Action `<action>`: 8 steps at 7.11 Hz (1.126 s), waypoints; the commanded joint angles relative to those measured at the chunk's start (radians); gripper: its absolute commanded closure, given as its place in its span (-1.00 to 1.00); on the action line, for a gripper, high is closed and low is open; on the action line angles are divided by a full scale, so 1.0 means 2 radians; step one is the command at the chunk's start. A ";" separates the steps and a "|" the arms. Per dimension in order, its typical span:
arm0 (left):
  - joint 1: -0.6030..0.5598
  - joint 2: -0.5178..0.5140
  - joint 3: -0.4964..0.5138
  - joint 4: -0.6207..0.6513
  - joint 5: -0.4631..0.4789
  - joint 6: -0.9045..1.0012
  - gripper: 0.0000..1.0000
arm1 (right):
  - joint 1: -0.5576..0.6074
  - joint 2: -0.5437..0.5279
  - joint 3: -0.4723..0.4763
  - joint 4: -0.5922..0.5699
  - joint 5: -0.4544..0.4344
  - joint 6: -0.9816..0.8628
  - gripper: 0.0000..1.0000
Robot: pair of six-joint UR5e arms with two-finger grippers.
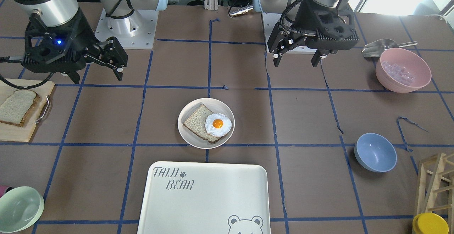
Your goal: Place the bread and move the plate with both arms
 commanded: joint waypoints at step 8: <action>0.000 0.000 0.000 0.000 0.000 0.000 -1.00 | -0.010 -0.002 0.006 0.002 -0.014 -0.001 -1.00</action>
